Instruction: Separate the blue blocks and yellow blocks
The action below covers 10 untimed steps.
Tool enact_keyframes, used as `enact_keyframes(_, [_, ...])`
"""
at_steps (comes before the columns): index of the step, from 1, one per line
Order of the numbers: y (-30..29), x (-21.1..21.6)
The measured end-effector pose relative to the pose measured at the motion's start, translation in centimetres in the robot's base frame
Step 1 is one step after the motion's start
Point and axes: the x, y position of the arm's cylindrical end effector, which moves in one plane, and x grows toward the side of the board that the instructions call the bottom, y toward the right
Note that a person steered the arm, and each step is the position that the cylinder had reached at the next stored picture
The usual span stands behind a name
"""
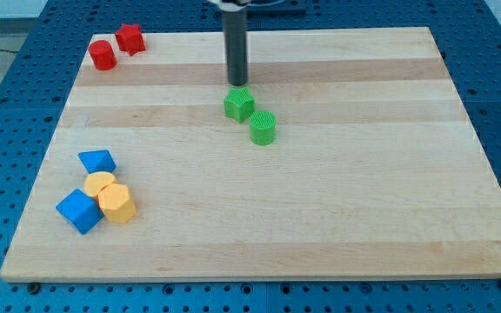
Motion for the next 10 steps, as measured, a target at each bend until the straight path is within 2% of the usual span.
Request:
enact_keyframes(1, [6.1, 5.2])
enact_keyframes(2, [5.0, 2.9])
enact_keyframes(3, [-5.1, -2.3])
enact_keyframes(4, [-16.4, -1.9])
enact_keyframes(5, [-23.9, 6.3])
enact_keyframes(6, [-25.4, 9.6])
enact_keyframes(7, [-22.5, 21.9])
enact_keyframes(8, [-18.3, 28.1])
enact_keyframes(9, [-16.0, 28.1])
enact_keyframes(10, [-15.4, 24.5])
